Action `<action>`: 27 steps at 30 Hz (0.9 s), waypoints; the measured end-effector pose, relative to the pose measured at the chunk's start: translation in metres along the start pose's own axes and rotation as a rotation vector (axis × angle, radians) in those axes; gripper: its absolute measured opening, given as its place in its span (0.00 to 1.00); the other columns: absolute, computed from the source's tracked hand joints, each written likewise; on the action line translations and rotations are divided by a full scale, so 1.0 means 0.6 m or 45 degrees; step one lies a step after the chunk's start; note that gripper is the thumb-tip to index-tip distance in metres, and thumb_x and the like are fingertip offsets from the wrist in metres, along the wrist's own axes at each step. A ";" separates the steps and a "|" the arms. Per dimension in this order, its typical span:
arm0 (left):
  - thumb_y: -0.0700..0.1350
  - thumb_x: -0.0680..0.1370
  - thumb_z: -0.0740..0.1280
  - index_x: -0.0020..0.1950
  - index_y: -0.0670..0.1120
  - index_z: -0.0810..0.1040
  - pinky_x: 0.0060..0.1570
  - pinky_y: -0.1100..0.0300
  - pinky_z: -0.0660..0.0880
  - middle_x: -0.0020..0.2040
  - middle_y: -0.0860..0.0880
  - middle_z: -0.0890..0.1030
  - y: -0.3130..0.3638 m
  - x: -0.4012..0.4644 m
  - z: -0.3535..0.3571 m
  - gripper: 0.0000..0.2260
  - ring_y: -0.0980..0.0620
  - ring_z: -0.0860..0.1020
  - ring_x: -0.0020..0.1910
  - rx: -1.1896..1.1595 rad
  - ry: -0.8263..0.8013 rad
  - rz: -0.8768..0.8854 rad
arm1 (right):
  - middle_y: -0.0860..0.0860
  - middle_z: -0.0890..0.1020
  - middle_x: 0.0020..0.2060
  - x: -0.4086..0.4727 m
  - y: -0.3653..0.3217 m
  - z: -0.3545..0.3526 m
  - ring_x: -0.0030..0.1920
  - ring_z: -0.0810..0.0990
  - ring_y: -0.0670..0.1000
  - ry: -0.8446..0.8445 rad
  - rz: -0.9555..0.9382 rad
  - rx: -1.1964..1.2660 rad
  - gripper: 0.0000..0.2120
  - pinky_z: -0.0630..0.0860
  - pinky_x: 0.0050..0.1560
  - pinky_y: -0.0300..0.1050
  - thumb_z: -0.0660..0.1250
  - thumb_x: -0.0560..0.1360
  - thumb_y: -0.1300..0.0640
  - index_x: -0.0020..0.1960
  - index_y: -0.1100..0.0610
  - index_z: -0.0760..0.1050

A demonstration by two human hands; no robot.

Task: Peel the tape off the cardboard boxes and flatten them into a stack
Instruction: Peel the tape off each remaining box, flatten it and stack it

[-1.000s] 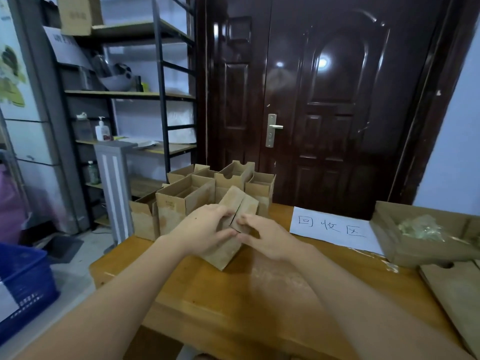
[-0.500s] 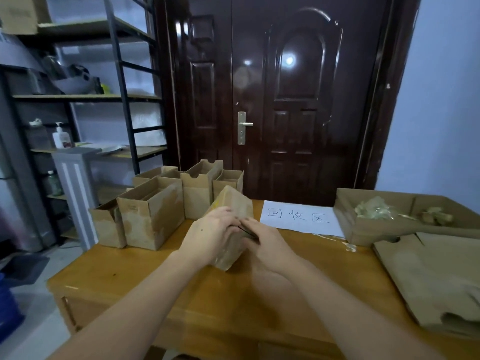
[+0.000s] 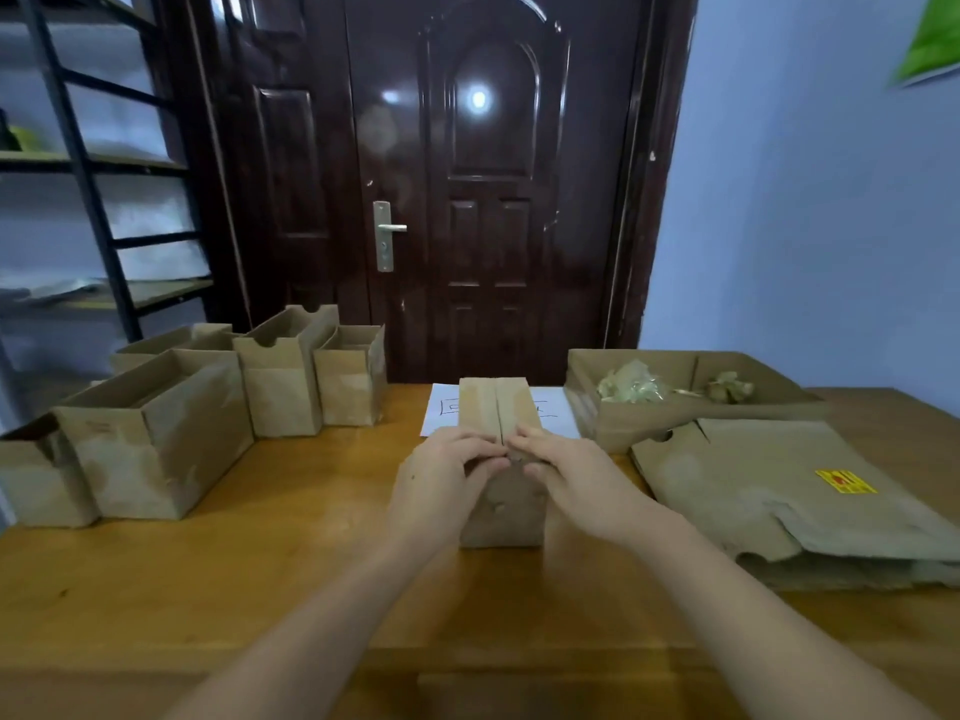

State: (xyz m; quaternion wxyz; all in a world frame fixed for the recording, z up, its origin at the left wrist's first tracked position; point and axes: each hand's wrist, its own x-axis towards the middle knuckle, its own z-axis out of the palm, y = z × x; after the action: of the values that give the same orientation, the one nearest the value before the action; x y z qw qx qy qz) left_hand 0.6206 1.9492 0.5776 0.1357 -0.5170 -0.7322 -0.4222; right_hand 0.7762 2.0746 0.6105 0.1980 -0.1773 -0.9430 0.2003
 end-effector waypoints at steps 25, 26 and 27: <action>0.59 0.80 0.61 0.68 0.58 0.78 0.68 0.61 0.64 0.63 0.61 0.76 0.006 -0.021 -0.023 0.18 0.60 0.69 0.66 0.213 -0.176 0.353 | 0.41 0.71 0.72 -0.008 0.057 -0.015 0.73 0.65 0.39 0.053 -0.066 0.193 0.17 0.61 0.72 0.30 0.68 0.81 0.60 0.67 0.46 0.80; 0.58 0.79 0.63 0.68 0.58 0.78 0.67 0.62 0.63 0.62 0.61 0.76 0.008 -0.025 -0.028 0.17 0.60 0.70 0.64 0.230 -0.177 0.390 | 0.44 0.74 0.68 -0.009 0.059 -0.021 0.70 0.70 0.42 0.125 -0.056 0.184 0.16 0.65 0.70 0.32 0.70 0.79 0.63 0.64 0.48 0.83; 0.56 0.79 0.63 0.67 0.58 0.77 0.67 0.63 0.63 0.62 0.61 0.77 0.010 -0.028 -0.032 0.17 0.59 0.70 0.63 0.238 -0.186 0.424 | 0.45 0.77 0.63 -0.011 0.060 -0.026 0.66 0.74 0.45 0.213 -0.054 0.154 0.15 0.68 0.68 0.36 0.71 0.78 0.64 0.61 0.50 0.85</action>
State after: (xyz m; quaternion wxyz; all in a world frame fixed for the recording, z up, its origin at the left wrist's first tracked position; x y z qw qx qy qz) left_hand 0.6283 1.9247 0.5814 0.1975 -0.6452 -0.6806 -0.2854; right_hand 0.7979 2.1075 0.6052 0.2904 -0.1612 -0.9129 0.2371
